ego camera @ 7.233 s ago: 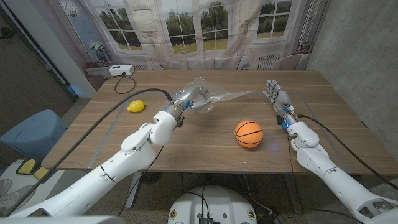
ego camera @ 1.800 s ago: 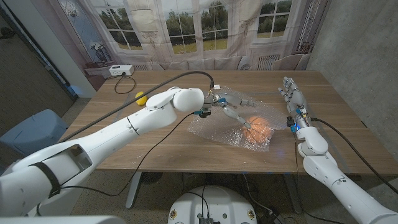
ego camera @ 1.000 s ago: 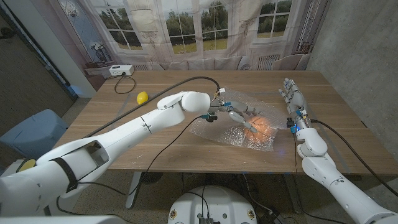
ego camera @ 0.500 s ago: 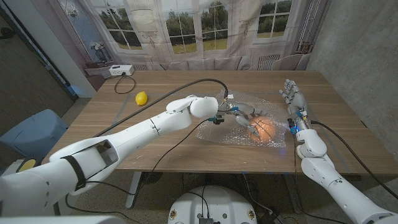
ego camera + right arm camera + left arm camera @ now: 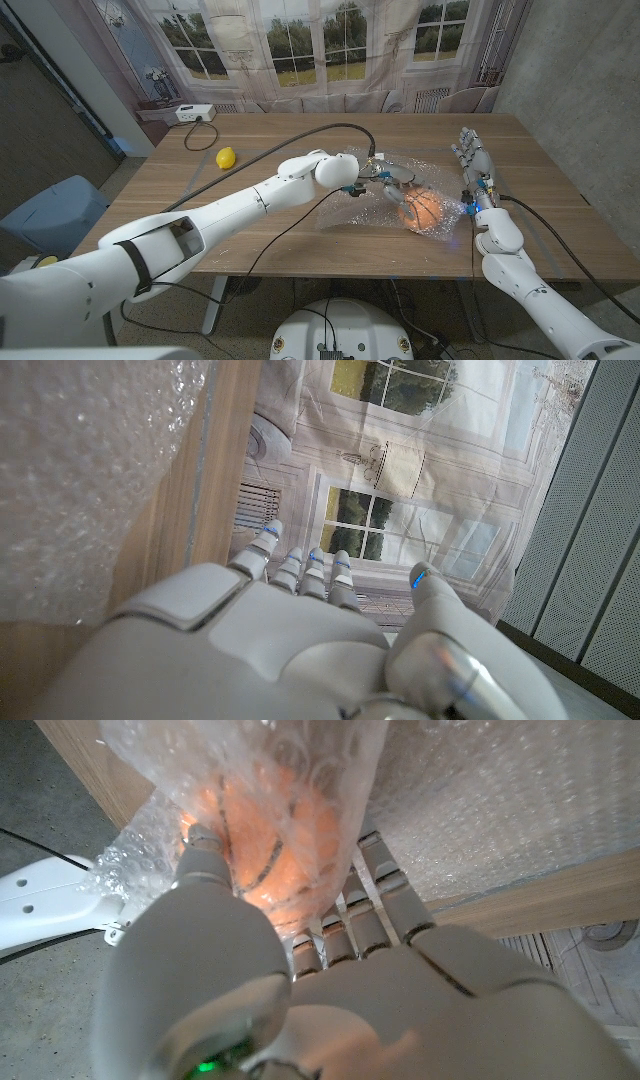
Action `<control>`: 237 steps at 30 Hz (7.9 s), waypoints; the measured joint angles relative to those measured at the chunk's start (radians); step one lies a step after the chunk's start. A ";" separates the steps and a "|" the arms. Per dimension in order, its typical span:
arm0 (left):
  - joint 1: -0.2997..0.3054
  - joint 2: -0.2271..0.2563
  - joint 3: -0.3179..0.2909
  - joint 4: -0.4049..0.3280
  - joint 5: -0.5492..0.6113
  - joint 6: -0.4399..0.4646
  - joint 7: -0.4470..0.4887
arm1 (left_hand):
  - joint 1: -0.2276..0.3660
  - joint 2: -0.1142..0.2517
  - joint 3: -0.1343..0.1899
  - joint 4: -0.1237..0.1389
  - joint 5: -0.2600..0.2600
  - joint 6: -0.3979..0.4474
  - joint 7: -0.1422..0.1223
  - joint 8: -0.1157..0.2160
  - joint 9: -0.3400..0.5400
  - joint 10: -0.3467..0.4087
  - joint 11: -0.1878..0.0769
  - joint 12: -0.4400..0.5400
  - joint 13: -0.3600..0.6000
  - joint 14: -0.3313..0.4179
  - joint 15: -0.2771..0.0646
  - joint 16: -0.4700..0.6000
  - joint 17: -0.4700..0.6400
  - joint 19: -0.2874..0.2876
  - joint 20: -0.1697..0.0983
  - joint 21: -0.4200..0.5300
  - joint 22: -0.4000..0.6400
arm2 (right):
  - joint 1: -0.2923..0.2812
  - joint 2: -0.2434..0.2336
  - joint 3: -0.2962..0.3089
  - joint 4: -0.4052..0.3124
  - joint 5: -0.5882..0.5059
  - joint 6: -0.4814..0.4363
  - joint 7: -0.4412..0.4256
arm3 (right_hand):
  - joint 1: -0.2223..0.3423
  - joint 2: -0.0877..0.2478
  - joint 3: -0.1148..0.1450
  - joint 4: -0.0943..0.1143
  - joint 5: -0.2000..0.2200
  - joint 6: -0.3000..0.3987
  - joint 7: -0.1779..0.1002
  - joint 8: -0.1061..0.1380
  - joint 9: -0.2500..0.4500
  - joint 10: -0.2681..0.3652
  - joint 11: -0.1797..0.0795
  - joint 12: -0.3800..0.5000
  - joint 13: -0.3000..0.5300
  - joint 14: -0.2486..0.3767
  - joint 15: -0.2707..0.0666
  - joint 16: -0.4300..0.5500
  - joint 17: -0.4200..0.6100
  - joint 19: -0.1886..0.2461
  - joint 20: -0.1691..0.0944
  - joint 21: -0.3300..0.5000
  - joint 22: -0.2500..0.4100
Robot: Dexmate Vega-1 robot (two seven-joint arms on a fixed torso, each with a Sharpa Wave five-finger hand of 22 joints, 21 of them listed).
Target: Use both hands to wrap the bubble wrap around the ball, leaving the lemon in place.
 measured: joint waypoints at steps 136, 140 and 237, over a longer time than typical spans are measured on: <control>0.259 -0.014 -0.494 0.016 -0.973 -0.362 0.145 | 0.055 -0.055 0.046 0.006 0.028 0.226 0.137 0.200 0.010 0.183 0.123 0.290 0.076 0.359 0.038 0.073 0.226 -0.147 -0.071 0.228 0.073 | 0.307 0.070 -0.071 0.257 0.257 -0.245 0.559 | -0.117 -0.150 -0.130 0.002 0.012 0.190 0.096 0.042 0.000 0.309 0.103 0.061 0.005 0.349 0.077 0.072 0.005 0.277 0.085 0.072 0.010; 0.276 -0.005 -0.513 0.016 -0.984 -0.369 0.157 | 0.055 -0.055 0.043 0.009 0.028 0.226 0.137 0.200 0.010 0.183 0.123 0.290 0.083 0.359 0.038 0.073 0.227 -0.150 -0.075 0.236 0.073 | 0.362 0.093 -0.064 0.330 0.311 -0.299 0.697 | -0.106 -0.165 -0.146 -0.003 0.023 0.257 0.120 0.051 0.000 0.387 0.115 0.071 0.010 0.430 0.075 0.085 0.005 0.340 0.074 0.090 0.014; 0.058 0.361 -0.288 -0.397 -0.461 0.469 0.083 | 0.069 -0.070 0.040 0.013 0.028 0.233 0.141 0.200 0.010 0.211 0.146 0.281 0.138 0.373 0.027 0.038 0.283 -0.179 -0.057 0.350 0.054 | 0.506 -0.244 -0.409 -0.290 -0.156 -1.010 0.425 | 0.857 0.088 0.056 -0.103 -0.054 0.798 0.052 0.202 0.125 0.918 -0.007 0.388 0.297 0.932 -0.146 0.577 0.469 0.487 -0.041 0.326 0.108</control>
